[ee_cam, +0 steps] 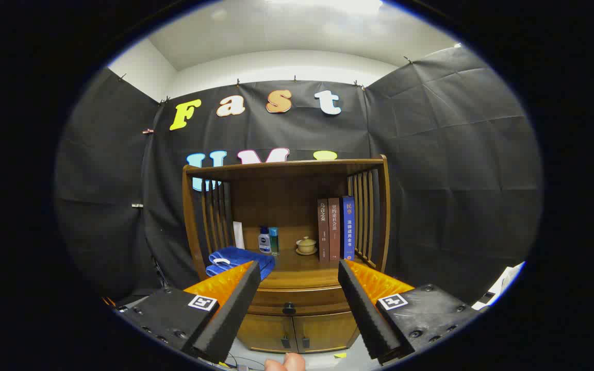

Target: Pull open the drawer, take out the items inside it, and place them on the countertop above the cabinet.

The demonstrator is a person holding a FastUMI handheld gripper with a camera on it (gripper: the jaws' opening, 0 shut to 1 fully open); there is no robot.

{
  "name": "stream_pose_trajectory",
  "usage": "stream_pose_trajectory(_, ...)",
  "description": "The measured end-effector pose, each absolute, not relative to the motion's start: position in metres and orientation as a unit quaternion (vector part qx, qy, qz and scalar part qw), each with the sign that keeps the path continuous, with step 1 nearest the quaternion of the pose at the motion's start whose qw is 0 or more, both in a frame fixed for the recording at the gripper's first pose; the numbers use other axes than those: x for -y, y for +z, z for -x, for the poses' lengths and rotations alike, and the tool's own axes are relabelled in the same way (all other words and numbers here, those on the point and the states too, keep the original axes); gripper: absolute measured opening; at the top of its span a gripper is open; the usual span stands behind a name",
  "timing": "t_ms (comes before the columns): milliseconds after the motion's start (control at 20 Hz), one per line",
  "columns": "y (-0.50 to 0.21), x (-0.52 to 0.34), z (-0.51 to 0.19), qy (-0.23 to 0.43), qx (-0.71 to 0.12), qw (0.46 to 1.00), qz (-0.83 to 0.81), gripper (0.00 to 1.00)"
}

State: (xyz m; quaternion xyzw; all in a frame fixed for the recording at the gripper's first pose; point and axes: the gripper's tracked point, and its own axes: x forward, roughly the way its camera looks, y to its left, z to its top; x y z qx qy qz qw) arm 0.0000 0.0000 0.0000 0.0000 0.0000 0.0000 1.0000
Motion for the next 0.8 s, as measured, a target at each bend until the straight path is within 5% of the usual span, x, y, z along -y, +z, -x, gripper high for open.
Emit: stream_pose_trajectory(800, 0.0023, -0.0034, 0.0000, 0.005, 0.001, 1.000, 0.002, 0.98)
